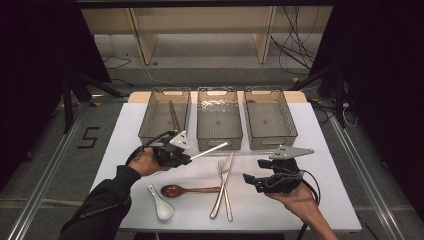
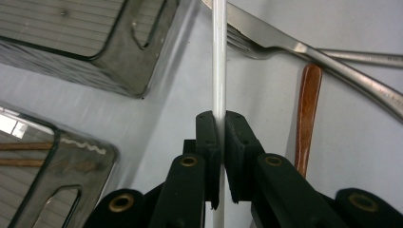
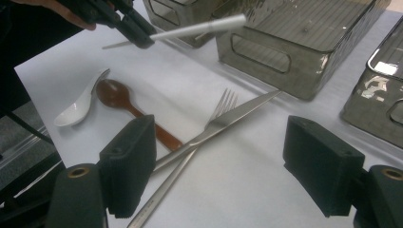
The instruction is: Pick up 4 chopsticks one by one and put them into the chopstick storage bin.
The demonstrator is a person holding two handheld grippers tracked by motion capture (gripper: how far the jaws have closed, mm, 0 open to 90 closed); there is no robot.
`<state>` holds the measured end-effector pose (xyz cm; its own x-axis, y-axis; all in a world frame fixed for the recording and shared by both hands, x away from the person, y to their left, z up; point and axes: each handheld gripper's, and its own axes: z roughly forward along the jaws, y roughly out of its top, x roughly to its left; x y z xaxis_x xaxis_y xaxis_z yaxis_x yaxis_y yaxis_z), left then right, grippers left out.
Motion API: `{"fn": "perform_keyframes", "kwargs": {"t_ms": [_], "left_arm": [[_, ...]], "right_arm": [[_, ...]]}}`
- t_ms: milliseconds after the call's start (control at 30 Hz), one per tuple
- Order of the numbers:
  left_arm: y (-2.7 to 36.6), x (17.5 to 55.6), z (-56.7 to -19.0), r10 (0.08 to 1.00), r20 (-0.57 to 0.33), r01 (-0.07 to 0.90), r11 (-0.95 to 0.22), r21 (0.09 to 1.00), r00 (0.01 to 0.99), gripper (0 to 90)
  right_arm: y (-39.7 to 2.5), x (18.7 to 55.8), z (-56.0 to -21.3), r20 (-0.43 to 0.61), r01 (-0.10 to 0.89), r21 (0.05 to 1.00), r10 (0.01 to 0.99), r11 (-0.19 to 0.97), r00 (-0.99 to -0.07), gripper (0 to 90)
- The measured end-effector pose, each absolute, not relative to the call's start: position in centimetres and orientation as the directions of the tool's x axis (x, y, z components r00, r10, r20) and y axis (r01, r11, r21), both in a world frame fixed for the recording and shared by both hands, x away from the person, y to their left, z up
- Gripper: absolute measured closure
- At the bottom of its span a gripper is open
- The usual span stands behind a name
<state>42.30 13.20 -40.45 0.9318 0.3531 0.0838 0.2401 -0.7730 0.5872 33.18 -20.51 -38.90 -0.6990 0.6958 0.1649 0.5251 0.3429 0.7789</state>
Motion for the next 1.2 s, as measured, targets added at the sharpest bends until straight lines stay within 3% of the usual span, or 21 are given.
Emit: {"fn": "perform_keyframes", "kwargs": {"t_ms": [467, 1200], "left_arm": [[16.8, 44.1, -37.6, 0.544, 0.032, 0.359, -0.595, 0.719, 0.838, 84.6], [18.5, 47.3, -35.5, 0.662, 0.060, 0.369, -0.489, 0.791, 0.747, 84.6]], "right_arm": [[-20.5, 33.1, -38.8, 0.167, 0.524, 0.783, 0.700, 0.334, -0.695, 27.7], [-20.6, 33.3, -38.8, 0.163, 0.522, 0.786, 0.704, 0.330, -0.691, 27.7]]}}
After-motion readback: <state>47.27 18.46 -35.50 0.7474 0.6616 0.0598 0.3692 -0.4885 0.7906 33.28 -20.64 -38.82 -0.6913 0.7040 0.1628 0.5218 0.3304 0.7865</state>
